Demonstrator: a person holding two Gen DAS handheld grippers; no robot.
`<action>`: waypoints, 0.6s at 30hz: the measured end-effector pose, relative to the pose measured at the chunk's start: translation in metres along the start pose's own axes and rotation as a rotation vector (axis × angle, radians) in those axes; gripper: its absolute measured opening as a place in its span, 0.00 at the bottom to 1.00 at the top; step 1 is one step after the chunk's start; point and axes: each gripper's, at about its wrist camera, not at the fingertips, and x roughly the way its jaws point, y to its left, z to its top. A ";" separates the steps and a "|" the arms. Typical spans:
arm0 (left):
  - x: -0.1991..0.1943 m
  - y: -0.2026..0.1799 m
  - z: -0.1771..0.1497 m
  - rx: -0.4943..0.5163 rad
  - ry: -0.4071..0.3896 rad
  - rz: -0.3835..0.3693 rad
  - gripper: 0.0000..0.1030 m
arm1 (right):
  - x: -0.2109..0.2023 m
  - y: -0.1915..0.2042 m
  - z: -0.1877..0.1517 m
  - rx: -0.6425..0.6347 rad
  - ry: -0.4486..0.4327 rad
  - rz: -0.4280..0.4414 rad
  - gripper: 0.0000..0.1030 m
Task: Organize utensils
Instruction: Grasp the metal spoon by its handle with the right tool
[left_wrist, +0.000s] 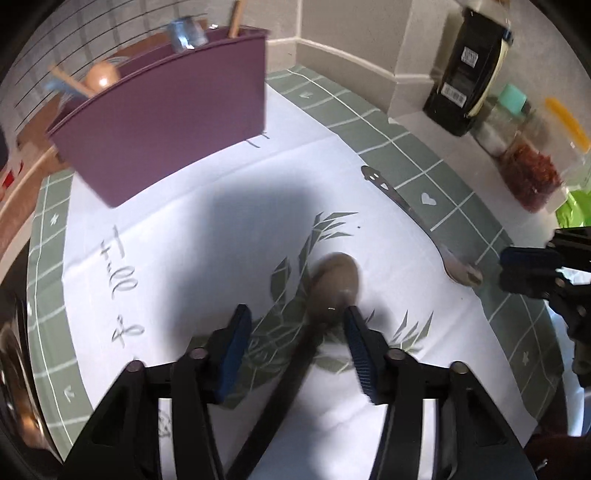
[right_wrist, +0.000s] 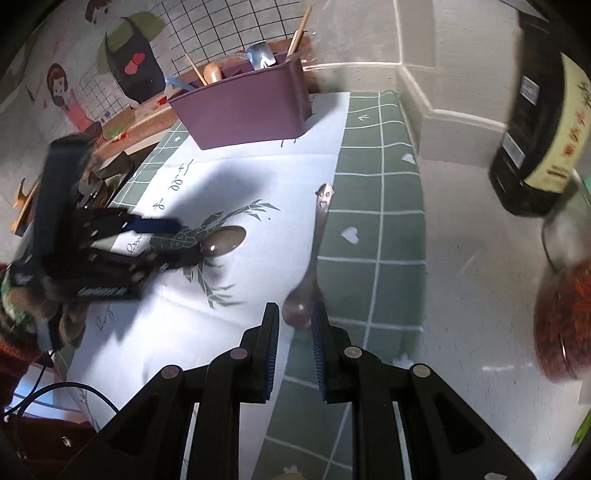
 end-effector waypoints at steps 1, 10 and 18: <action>0.003 -0.003 0.004 0.016 0.014 -0.001 0.46 | -0.002 -0.001 -0.003 -0.004 -0.004 -0.008 0.17; 0.013 -0.020 0.027 0.047 0.057 0.001 0.34 | -0.005 -0.002 -0.005 -0.034 -0.004 -0.042 0.17; -0.028 0.029 -0.018 -0.300 -0.129 0.044 0.34 | 0.003 0.009 -0.011 -0.005 -0.042 -0.028 0.17</action>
